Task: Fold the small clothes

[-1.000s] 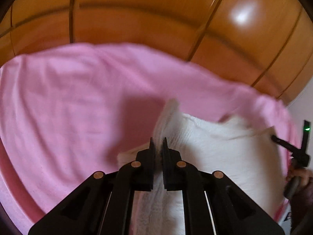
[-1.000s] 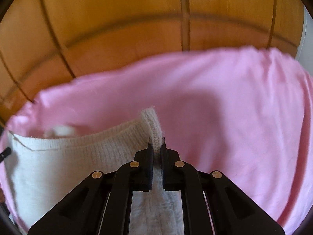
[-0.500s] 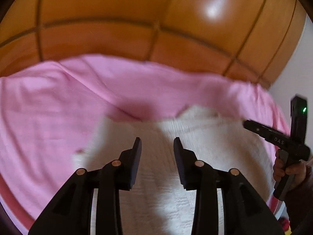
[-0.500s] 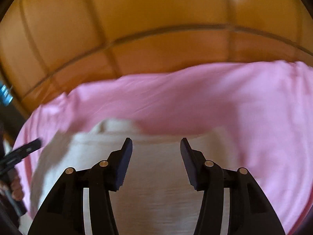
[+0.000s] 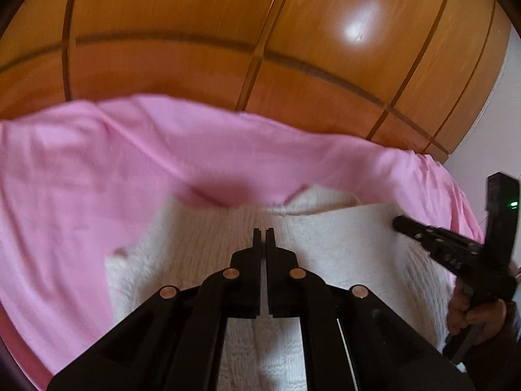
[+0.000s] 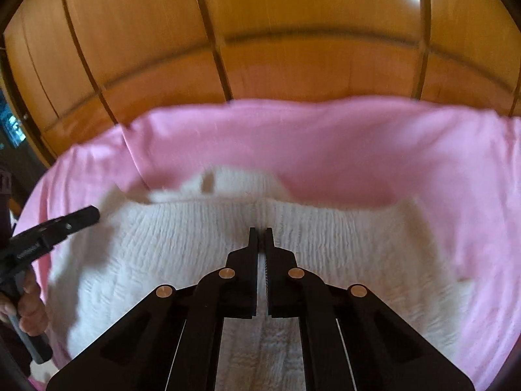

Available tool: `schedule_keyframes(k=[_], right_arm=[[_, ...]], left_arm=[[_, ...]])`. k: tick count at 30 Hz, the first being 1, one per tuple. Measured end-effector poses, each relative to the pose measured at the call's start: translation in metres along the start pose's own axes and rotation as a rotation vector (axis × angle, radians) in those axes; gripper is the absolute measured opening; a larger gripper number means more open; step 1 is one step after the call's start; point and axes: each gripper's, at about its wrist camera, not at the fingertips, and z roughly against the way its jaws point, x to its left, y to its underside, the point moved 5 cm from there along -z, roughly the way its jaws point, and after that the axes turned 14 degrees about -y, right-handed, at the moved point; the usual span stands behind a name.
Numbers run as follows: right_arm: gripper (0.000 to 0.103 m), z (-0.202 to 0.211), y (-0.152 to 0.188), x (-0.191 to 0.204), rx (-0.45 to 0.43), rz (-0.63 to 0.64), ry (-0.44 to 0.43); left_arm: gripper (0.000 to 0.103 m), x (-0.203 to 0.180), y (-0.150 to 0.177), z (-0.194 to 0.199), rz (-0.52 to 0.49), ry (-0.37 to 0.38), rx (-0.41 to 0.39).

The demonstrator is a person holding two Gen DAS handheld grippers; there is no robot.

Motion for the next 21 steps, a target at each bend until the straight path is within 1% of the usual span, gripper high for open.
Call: schedule_keyframes(k=[2, 3, 5, 6, 8, 9, 10, 11, 12, 13, 14, 16, 18, 19, 20, 21], right_arm=[[0.002, 0.002, -0.008, 0.002, -0.017, 0.020, 0.012], [0.002, -0.001, -0.010, 0.000, -0.015, 0.025, 0.019], [0.000, -0.018, -0.015, -0.004, -0.001, 0.015, 0.052], [0.000, -0.028, -0.013, -0.010, 0.016, 0.016, 0.082], [0.000, -0.047, -0.005, -0.019, 0.067, -0.017, 0.109], [0.000, -0.052, 0.002, -0.024, 0.084, -0.046, 0.103], [0.000, -0.052, 0.007, -0.025, 0.080, -0.061, 0.086], [0.000, -0.048, 0.011, -0.026, 0.067, -0.073, 0.056], [0.000, -0.043, 0.013, -0.027, 0.054, -0.080, 0.046], [0.000, -0.038, 0.015, -0.028, 0.044, -0.090, 0.034], [0.000, -0.031, 0.016, -0.029, 0.029, -0.104, 0.010], [0.000, -0.023, 0.016, -0.027, 0.011, -0.103, 0.000], [0.000, -0.021, 0.017, -0.023, 0.018, -0.112, -0.024], [0.004, -0.020, 0.017, -0.021, 0.022, -0.115, -0.039], [0.035, -0.020, 0.017, -0.017, 0.024, -0.109, -0.050], [0.056, -0.019, 0.018, -0.013, 0.014, -0.108, -0.060]], left_arm=[[0.000, -0.002, -0.008, -0.004, -0.005, -0.017, -0.019], [0.000, -0.003, -0.012, -0.008, -0.005, -0.018, -0.017], [0.000, 0.000, -0.017, -0.021, -0.002, -0.043, -0.004], [0.000, -0.001, -0.017, -0.032, -0.012, -0.061, 0.015], [0.000, 0.004, -0.012, -0.045, -0.007, -0.099, 0.063], [0.000, 0.006, -0.007, -0.046, 0.016, -0.051, 0.093], [0.001, 0.009, -0.003, -0.044, 0.033, -0.019, 0.102], [0.016, 0.012, 0.001, -0.040, 0.041, -0.012, 0.101], [0.037, 0.016, 0.006, -0.034, 0.041, 0.003, 0.106], [0.043, 0.019, 0.010, -0.030, 0.051, 0.021, 0.106], [0.045, 0.022, 0.013, -0.026, 0.069, 0.044, 0.105], [0.045, 0.025, 0.020, -0.020, 0.086, 0.063, 0.113], [0.047, 0.023, 0.024, -0.020, 0.098, 0.095, 0.126], [0.047, 0.021, 0.026, -0.022, 0.104, 0.101, 0.137], [0.049, 0.018, 0.027, -0.021, 0.100, 0.102, 0.138], [0.050, 0.014, 0.029, -0.022, 0.082, 0.099, 0.137]])
